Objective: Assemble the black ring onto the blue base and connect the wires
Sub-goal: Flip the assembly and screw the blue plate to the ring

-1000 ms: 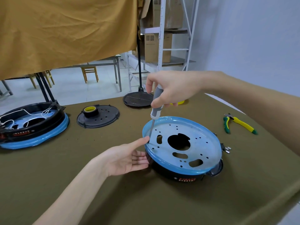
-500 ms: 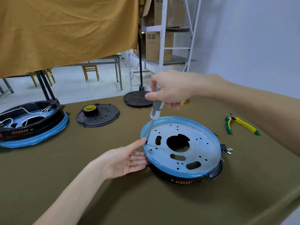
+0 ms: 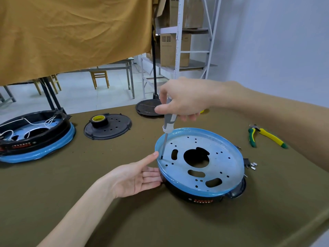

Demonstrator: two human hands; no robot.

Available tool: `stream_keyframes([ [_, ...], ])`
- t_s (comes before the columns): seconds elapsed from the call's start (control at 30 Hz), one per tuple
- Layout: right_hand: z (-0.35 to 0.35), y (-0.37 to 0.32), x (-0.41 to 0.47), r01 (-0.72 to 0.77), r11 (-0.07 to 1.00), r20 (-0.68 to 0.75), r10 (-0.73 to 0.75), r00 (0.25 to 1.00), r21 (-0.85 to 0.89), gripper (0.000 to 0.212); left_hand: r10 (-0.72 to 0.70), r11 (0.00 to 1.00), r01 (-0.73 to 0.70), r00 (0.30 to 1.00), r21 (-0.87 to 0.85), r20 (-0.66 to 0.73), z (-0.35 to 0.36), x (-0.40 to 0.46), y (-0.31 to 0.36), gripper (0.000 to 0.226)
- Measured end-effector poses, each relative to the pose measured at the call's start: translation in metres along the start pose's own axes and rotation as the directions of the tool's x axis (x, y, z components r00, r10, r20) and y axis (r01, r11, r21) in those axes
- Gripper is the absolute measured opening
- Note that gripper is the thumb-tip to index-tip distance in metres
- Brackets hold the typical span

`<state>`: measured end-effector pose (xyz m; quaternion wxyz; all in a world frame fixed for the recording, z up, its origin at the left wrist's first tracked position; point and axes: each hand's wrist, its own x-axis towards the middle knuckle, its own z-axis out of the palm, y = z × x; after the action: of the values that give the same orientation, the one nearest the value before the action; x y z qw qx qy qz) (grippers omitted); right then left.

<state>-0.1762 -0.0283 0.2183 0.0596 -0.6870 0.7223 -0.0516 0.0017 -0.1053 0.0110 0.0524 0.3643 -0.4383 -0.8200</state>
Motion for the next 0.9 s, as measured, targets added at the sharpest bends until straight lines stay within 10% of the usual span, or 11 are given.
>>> stream_keyframes([
  [0.43,-0.006,0.005,-0.004,-0.003,0.981,0.117,-0.021,0.993,0.195,0.030,0.002,1.000,-0.002,1.000,0.005,-0.017,0.002,-0.001,0.000,0.115],
  [0.9,-0.006,0.004,-0.005,0.038,0.999,0.042,-0.039,0.998,0.020,0.034,-0.006,1.000,0.006,1.000,0.009,-0.006,0.002,-0.002,0.000,0.113],
])
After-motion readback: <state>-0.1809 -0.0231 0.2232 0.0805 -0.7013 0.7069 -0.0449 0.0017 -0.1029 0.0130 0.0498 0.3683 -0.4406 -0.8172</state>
